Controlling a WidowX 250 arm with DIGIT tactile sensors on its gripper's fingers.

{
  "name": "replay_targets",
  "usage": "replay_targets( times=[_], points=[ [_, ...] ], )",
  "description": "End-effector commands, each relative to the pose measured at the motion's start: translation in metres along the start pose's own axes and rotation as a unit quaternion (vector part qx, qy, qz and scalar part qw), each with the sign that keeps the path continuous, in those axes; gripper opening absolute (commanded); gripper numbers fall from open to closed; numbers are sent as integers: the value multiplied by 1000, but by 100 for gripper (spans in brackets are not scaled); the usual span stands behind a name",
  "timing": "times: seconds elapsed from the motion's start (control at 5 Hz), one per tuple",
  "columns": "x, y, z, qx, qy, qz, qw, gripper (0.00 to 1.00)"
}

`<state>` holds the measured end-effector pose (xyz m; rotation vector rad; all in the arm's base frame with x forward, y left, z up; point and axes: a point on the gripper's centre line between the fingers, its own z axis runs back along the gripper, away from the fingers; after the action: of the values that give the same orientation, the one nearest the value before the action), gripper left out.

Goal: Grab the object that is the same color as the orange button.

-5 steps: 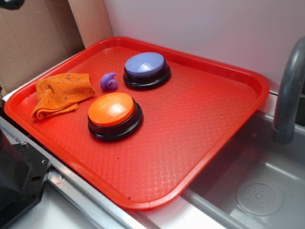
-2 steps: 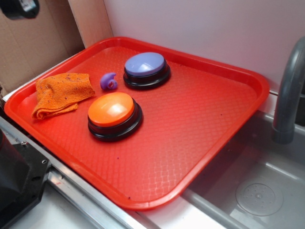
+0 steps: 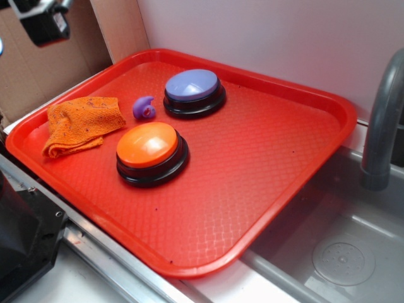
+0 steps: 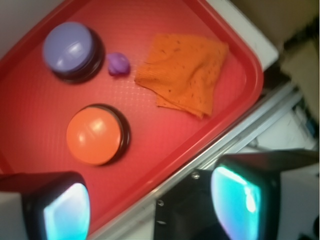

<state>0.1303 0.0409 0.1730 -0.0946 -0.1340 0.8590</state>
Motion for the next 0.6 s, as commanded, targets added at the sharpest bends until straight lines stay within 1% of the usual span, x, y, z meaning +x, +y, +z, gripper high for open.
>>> replay_targets(
  times=[0.0, 0.2, 0.4],
  points=[
    [39, 28, -49, 42, -39, 191, 980, 100],
    [50, 40, -73, 63, -70, 248, 964, 100],
    [64, 46, -100, 62, -120, 301, 944, 100]
  ],
)
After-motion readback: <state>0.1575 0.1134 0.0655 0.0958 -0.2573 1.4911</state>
